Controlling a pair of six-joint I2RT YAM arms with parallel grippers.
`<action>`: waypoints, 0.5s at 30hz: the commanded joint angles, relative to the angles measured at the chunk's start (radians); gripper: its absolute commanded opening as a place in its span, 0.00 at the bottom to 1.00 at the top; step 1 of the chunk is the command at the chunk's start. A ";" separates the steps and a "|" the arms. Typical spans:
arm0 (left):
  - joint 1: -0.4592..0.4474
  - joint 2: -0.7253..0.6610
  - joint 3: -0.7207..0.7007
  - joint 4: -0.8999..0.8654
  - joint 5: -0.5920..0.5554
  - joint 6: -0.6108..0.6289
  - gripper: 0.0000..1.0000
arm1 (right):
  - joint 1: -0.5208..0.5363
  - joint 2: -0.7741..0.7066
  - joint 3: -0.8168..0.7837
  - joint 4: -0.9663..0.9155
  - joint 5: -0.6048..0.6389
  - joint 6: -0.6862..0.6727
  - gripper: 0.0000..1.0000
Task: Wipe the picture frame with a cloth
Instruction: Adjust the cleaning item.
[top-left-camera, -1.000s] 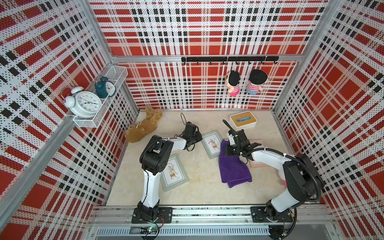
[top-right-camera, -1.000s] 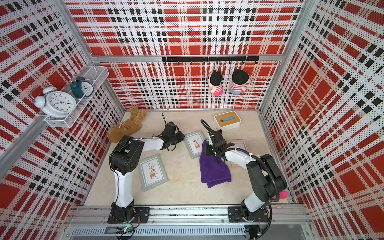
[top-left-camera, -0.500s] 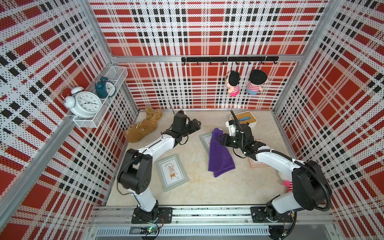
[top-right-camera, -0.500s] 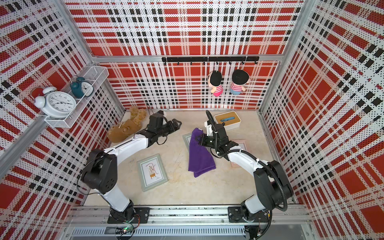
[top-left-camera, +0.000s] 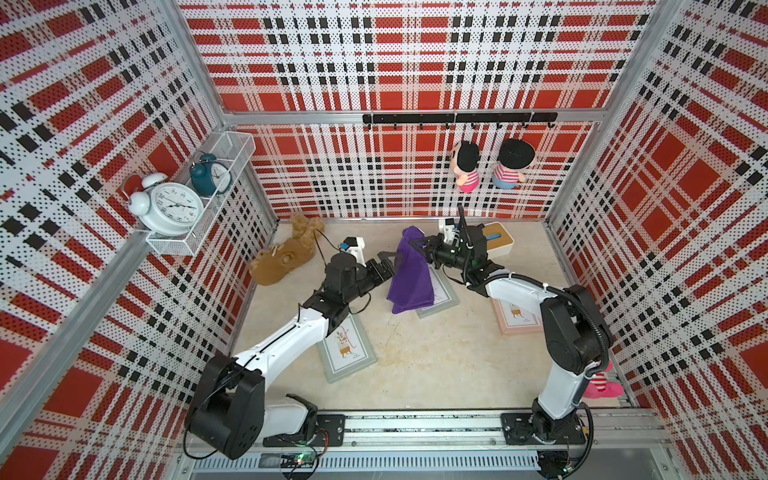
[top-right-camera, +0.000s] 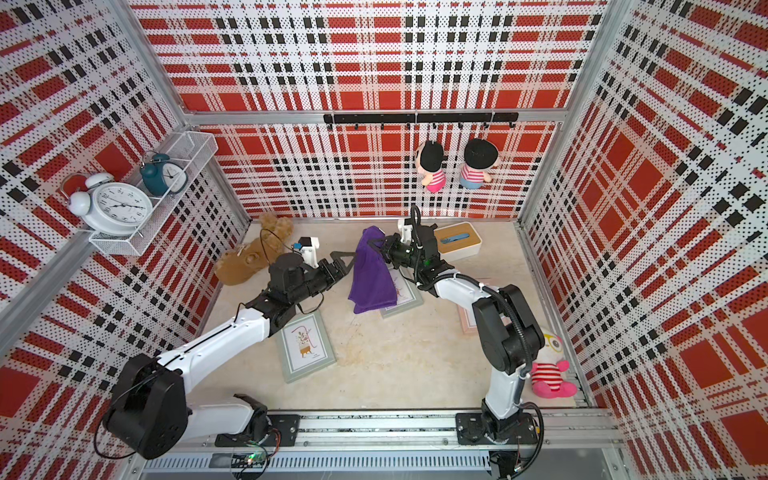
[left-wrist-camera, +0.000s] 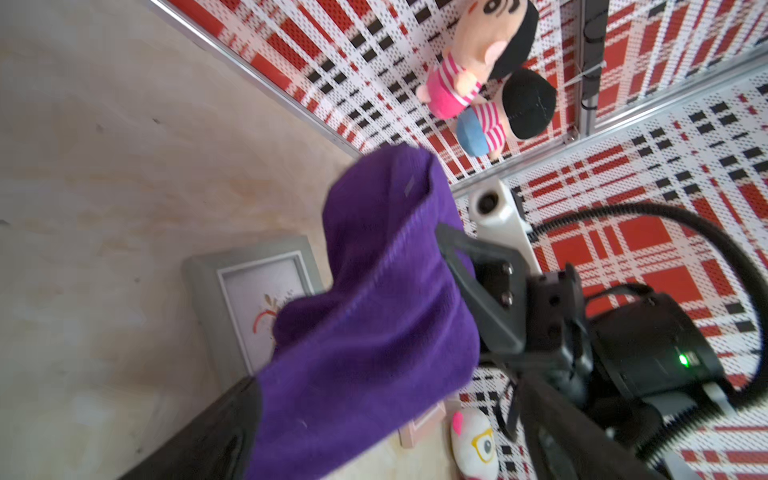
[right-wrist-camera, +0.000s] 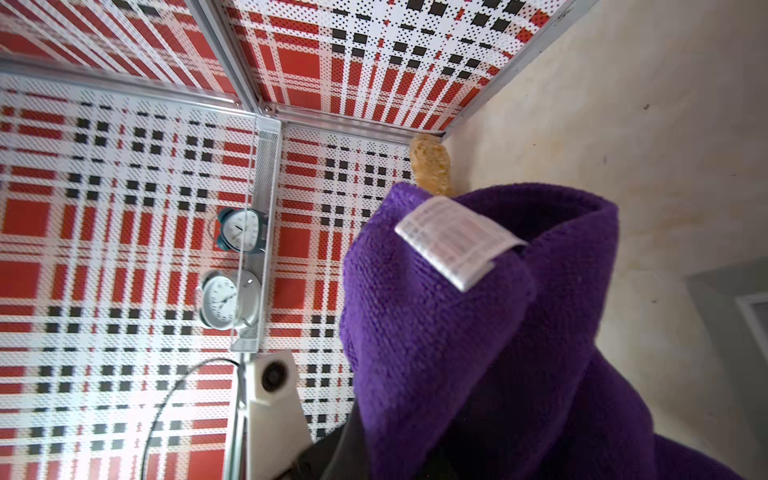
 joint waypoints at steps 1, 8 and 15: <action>-0.054 -0.008 -0.037 0.158 0.001 -0.123 0.98 | 0.006 0.016 0.060 0.102 0.017 0.157 0.00; -0.064 0.038 -0.102 0.436 -0.058 -0.272 0.98 | 0.007 0.039 0.061 0.174 0.016 0.307 0.00; -0.092 0.112 -0.102 0.631 -0.110 -0.362 0.98 | 0.023 0.054 0.063 0.276 0.032 0.432 0.00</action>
